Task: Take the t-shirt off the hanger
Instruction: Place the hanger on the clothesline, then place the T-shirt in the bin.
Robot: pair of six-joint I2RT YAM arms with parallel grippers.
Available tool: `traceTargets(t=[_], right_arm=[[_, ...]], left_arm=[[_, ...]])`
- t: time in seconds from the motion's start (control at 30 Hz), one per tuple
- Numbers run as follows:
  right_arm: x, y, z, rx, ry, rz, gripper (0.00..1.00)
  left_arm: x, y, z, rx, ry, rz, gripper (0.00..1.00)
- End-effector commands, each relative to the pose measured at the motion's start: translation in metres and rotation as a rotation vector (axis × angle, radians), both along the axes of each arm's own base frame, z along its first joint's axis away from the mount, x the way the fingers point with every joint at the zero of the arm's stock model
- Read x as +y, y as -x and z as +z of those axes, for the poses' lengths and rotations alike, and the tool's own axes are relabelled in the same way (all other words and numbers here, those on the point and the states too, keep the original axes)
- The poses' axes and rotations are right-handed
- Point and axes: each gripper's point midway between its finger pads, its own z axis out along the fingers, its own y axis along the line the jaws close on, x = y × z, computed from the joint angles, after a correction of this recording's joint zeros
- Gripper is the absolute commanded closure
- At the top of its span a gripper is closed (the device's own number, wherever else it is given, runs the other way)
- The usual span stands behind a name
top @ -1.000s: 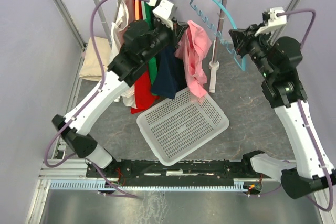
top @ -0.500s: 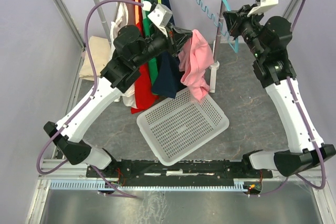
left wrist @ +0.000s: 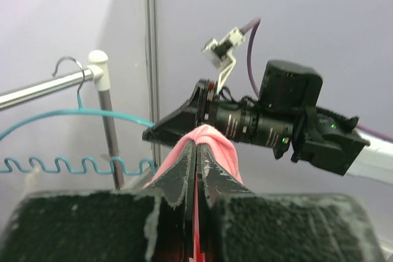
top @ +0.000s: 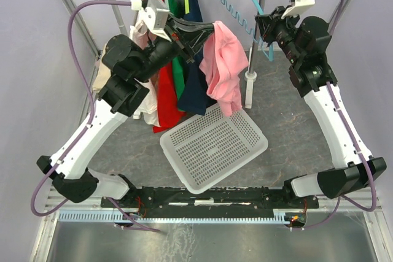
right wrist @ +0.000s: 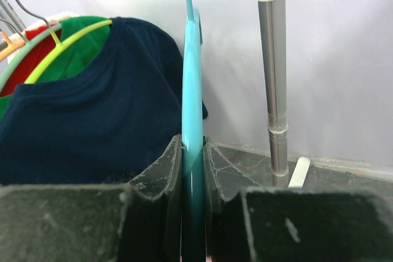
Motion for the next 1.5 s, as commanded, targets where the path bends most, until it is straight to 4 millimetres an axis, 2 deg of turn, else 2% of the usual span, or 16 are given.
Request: traceTargets(t=[0.0,0.13,0.43,0.73,1.0,1.2,1.47], right_arm=[[-0.004,0.017,0.035,-0.119,-0.042,0.005,0.98],[-0.005,0.016,0.03,-0.106,-0.039,-0.001,0.98],[-0.005,0.015,0.023,-0.092,-0.037,-0.002,0.98],[-0.004,0.013,0.018,-0.078,-0.033,-0.002,0.98],[-0.004,0.016,0.015,-0.072,-0.034,0.007,0.98],[-0.004,0.02,0.017,-0.076,-0.031,0.01,0.95],[-0.005,0.022,0.018,-0.078,-0.02,0.008,0.79]], left_arm=[[0.036,0.037,0.07,-0.121,0.194,-0.003,0.97],[0.053,0.053,0.098,-0.17,0.259,-0.003,0.97],[0.063,0.077,0.128,-0.216,0.34,-0.076,0.97],[0.059,0.093,0.142,-0.222,0.37,-0.18,0.97],[0.05,0.095,0.145,-0.196,0.371,-0.244,0.97],[0.039,0.086,0.134,-0.154,0.351,-0.26,0.97],[0.024,0.078,0.11,-0.08,0.313,-0.3,0.97]])
